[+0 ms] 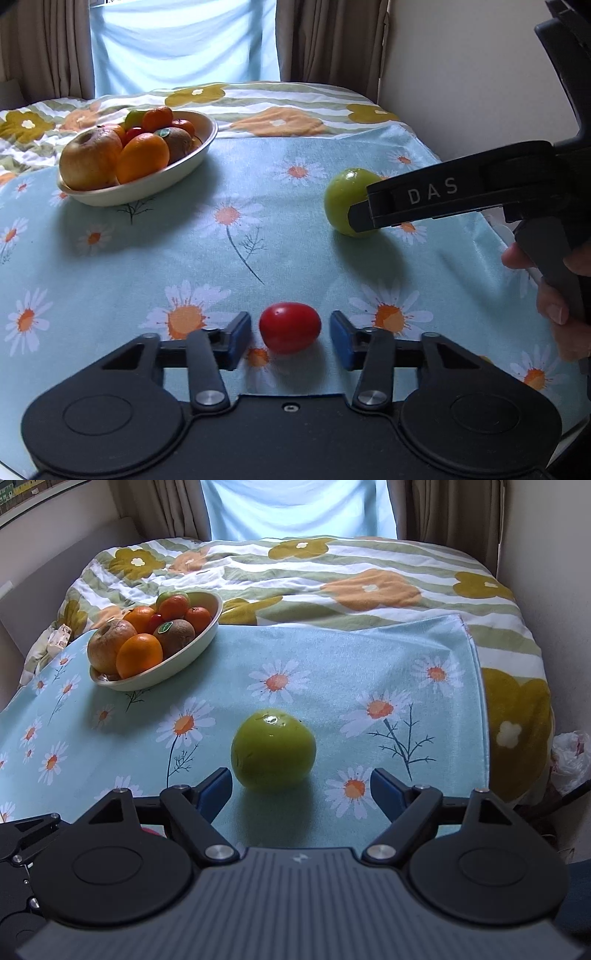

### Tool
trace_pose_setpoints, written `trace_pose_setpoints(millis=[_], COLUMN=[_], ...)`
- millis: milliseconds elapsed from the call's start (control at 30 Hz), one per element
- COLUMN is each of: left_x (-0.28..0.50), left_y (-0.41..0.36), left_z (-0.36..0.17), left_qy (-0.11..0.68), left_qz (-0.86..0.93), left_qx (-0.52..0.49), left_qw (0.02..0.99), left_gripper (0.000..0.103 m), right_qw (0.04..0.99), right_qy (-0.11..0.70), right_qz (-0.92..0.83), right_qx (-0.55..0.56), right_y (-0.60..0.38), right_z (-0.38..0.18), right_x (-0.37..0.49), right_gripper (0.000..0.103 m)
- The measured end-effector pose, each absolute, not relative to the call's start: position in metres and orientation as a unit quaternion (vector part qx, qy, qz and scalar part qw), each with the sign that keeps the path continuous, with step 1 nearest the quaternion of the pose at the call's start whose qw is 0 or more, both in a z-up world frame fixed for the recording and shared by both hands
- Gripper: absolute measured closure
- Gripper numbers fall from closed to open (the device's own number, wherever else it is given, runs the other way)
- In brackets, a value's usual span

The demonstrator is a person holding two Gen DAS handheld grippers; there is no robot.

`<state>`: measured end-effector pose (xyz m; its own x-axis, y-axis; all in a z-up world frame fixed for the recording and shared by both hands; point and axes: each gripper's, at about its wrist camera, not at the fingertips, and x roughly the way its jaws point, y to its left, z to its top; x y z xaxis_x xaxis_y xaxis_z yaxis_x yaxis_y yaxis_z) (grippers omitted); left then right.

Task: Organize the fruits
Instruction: 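Grasp the last red tomato with the left tool while the right tool grasps the green apple, then carry the tomato to the bowl with the left tool while the right tool carries the green apple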

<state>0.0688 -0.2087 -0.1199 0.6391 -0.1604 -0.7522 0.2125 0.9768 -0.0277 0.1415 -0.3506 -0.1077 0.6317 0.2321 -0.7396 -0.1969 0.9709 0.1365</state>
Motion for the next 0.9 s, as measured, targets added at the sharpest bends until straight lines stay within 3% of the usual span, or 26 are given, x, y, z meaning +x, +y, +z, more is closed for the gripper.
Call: trace_pose_setpoints(millis=[333, 600, 633, 900], left_x=[0.07, 0.069, 0.069, 0.064], left_y=[-0.206, -0.192, -0.19, -0.177], left_z=[-0.12, -0.12, -0.12, -0.111], left_qy=[0.412, 0.416, 0.416, 0.416], left_qz=[-0.11, -0.09, -0.088, -0.07], left_qx=[0.044, 0.037, 0.037, 0.027], left_qw=[0.904, 0.904, 0.904, 0.906], left_gripper=[0.063, 0.064, 0.064, 0.064], right_qw=[0.9, 0.898, 0.898, 0.902], right_qy=[0.416, 0.418, 0.418, 0.407], right_qz=[0.127, 0.134, 0.139, 0.142], right_qx=[0.021, 0.022, 0.024, 0.017], right_y=[-0.34, -0.332, -0.332, -0.325], right_z=[-0.115, -0.119, -0.119, -0.109], right_x=[0.156, 0.165, 0.166, 0.16], right_gripper=[0.01, 0.023, 0.031, 0.031])
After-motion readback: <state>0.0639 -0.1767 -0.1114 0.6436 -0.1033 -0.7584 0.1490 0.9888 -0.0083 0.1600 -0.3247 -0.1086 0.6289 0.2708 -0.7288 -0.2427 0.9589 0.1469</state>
